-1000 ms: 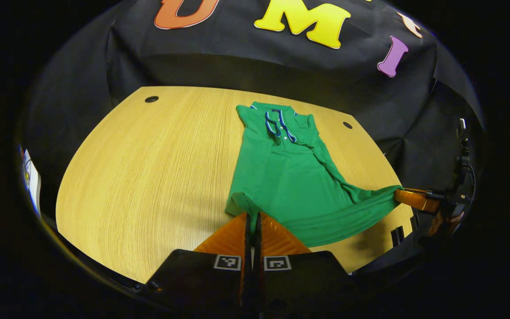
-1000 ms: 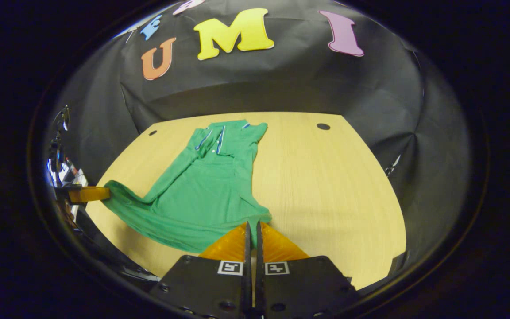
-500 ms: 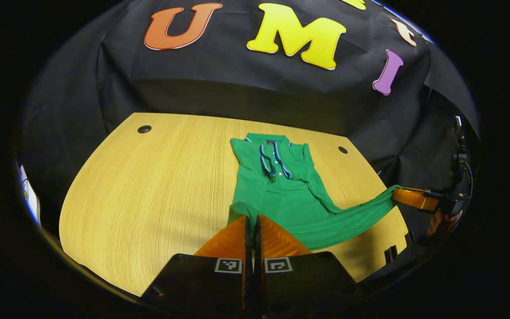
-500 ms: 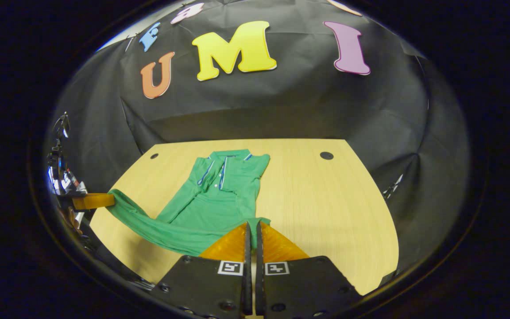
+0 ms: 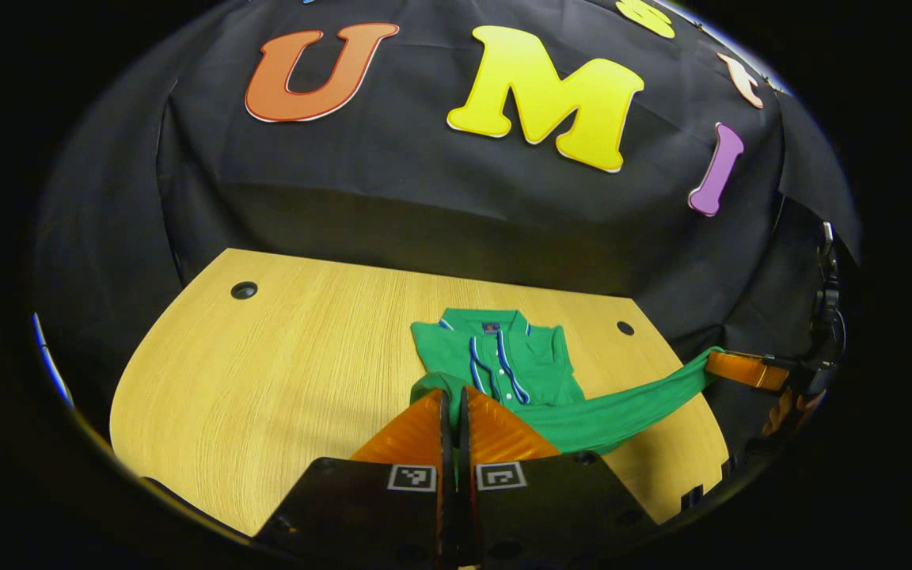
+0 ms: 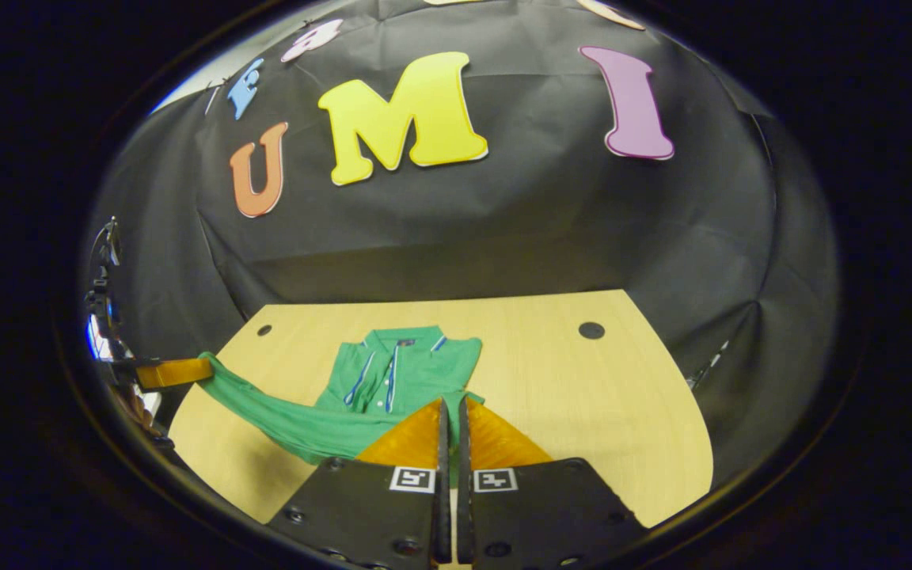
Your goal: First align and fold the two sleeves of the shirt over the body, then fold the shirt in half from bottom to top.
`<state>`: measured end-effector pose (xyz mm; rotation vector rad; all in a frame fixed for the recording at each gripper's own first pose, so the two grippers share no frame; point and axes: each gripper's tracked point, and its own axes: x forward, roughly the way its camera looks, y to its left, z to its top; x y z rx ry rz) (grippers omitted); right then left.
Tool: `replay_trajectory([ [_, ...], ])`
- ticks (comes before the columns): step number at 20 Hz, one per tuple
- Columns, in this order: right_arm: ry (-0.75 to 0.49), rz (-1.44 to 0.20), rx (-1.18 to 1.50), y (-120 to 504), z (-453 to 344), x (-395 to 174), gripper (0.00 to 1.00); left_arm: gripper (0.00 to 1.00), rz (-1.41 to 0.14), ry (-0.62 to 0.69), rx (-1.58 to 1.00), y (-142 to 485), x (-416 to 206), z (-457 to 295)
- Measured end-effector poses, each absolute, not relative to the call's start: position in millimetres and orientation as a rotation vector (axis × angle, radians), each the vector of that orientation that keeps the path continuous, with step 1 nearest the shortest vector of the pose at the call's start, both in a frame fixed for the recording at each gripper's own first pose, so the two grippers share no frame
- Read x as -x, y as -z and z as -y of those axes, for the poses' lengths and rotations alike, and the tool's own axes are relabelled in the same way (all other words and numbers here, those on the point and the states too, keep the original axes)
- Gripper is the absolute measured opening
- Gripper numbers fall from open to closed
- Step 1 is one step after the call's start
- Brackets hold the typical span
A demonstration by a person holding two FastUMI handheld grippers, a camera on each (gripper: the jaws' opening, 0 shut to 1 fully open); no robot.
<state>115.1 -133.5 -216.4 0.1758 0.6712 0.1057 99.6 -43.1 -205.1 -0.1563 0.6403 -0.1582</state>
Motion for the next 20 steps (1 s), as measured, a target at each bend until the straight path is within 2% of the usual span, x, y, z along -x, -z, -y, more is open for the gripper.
replay_trajectory([
  [4,-0.115,-0.667,-0.175,216.7,132.2,-158.7,0.01,0.06,-0.603,0.156,0.151,200.3,-148.1,41.2],
  [12,-0.107,-0.686,-0.193,234.9,137.2,-254.6,0.03,0.06,-0.587,0.124,0.171,211.1,-238.3,33.9],
  [19,-0.105,-0.678,-0.174,259.9,139.9,-315.8,0.05,0.06,-0.582,0.125,0.125,239.3,-284.9,35.7],
  [20,-0.105,-0.683,-0.168,267.0,140.5,-320.7,0.03,0.06,-0.603,0.118,0.119,250.9,-287.7,34.2],
])
